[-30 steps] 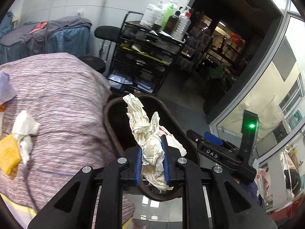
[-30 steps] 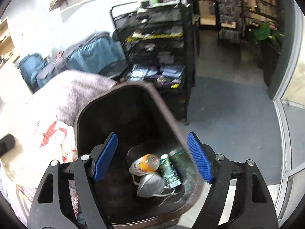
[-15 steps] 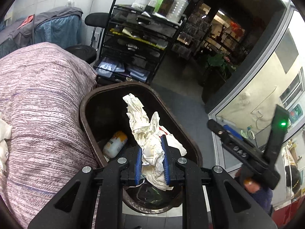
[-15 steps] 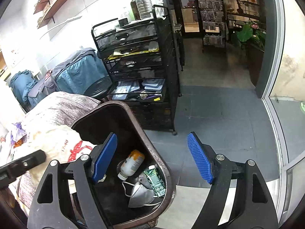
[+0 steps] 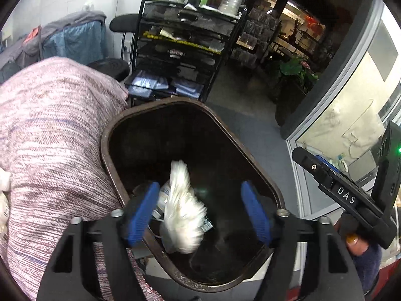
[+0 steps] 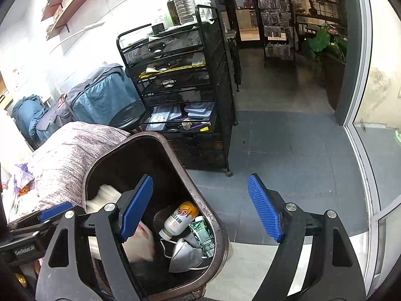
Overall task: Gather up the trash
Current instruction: 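Move both open grippers back over the bed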
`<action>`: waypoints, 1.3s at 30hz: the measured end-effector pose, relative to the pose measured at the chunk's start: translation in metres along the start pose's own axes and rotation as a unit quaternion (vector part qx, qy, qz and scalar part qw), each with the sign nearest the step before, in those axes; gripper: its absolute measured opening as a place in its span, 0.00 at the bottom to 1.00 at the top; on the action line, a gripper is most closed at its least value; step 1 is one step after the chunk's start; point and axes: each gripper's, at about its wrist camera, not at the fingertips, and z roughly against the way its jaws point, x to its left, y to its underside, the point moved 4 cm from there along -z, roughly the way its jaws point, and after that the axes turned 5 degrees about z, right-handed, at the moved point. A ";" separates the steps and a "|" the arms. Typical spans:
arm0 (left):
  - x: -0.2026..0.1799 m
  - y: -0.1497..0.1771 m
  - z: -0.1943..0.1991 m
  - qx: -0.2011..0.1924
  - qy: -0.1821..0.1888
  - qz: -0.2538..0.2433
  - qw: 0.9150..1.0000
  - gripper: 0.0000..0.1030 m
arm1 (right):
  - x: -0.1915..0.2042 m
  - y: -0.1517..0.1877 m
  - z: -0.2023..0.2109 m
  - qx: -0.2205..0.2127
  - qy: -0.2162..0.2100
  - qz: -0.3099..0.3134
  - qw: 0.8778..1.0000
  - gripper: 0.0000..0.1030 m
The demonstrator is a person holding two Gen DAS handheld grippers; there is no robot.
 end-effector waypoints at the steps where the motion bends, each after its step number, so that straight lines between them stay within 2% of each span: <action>1: -0.002 0.000 0.000 -0.001 -0.002 -0.006 1.000 0.77 | 0.000 0.000 0.000 0.000 0.001 -0.001 1.000 0.76; 3: -0.004 0.000 0.002 -0.005 -0.005 -0.016 1.000 0.80 | -0.002 0.000 0.000 -0.002 0.001 -0.006 1.000 0.80; 8: -0.012 0.004 0.015 -0.027 -0.021 -0.044 0.998 0.84 | -0.003 -0.001 0.002 -0.009 0.000 -0.010 1.000 0.82; 18: -0.013 0.010 0.079 -0.113 -0.047 -0.059 0.991 0.94 | 0.014 -0.001 0.007 -0.021 -0.034 0.002 0.999 0.83; 21: -0.010 0.012 0.098 -0.135 -0.056 -0.058 0.988 0.94 | 0.027 -0.001 0.008 -0.022 -0.046 0.012 0.999 0.83; 24: -0.001 0.015 0.112 -0.144 -0.060 -0.048 0.987 0.94 | 0.041 0.001 0.009 -0.020 -0.059 0.023 0.998 0.83; 30: 0.023 0.024 0.131 -0.156 -0.092 -0.033 0.983 0.94 | 0.074 0.005 0.013 -0.020 -0.089 0.046 0.995 0.83; 34: 0.046 0.030 0.144 -0.160 -0.109 -0.015 0.981 0.94 | 0.103 0.008 0.014 -0.017 -0.111 0.068 0.991 0.83; 39: 0.085 0.040 0.164 -0.171 -0.147 0.012 0.974 0.94 | 0.147 0.013 0.017 -0.012 -0.145 0.105 0.984 0.83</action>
